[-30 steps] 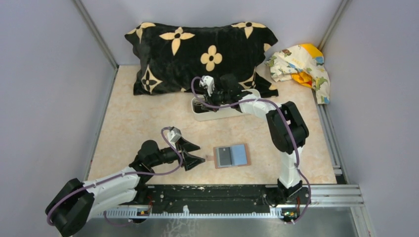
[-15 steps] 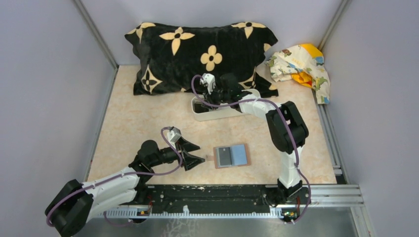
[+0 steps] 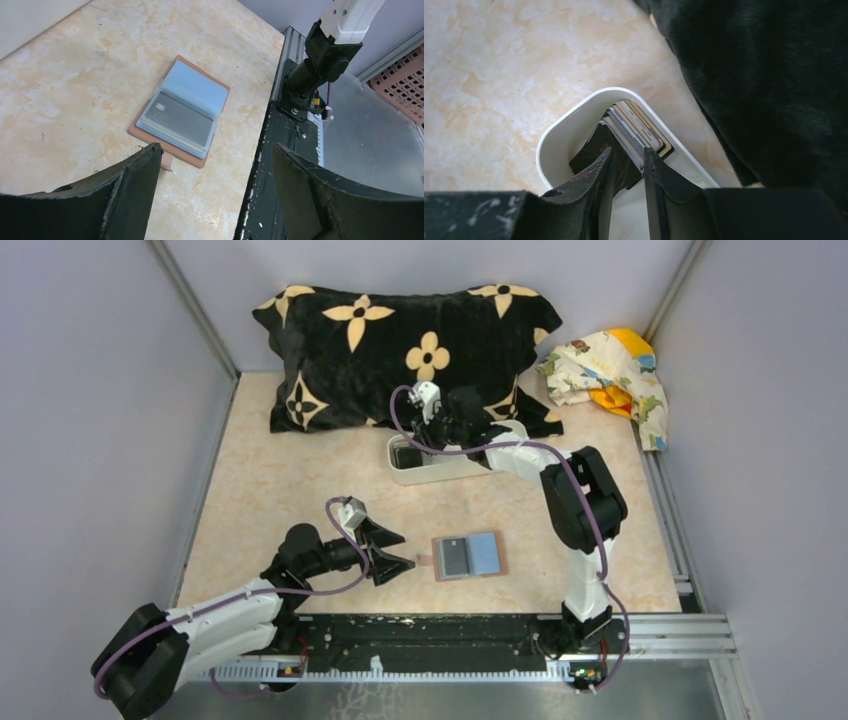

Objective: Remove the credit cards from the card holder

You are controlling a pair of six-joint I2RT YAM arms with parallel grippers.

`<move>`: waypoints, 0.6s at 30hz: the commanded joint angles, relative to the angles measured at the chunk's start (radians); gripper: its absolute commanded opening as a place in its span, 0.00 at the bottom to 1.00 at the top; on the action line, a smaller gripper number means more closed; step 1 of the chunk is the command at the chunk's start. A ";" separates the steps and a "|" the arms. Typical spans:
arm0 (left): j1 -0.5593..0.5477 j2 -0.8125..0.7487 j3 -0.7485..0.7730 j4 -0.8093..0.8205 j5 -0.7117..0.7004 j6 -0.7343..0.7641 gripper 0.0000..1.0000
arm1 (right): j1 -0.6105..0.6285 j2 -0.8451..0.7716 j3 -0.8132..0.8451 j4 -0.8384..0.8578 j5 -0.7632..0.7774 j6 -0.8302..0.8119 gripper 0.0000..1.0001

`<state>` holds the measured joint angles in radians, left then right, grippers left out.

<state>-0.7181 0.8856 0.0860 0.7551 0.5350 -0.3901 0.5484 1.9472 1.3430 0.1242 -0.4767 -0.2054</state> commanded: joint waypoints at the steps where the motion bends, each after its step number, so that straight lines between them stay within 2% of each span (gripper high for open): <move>1: -0.006 -0.011 0.021 0.010 0.009 0.013 0.85 | -0.008 -0.078 -0.010 0.083 0.141 0.064 0.25; 3: -0.006 -0.011 0.019 0.011 0.008 0.013 0.85 | -0.008 -0.062 0.001 0.053 0.189 0.068 0.18; 6: -0.005 -0.011 0.016 0.012 0.008 0.013 0.86 | -0.008 -0.049 -0.004 0.041 0.200 0.071 0.00; 18: -0.006 -0.027 0.002 0.010 -0.005 0.012 0.86 | 0.058 -0.002 0.015 0.048 0.164 0.084 0.00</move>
<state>-0.7185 0.8803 0.0860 0.7551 0.5343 -0.3901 0.5686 1.9350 1.3350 0.1341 -0.3138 -0.1291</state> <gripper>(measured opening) 0.857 0.006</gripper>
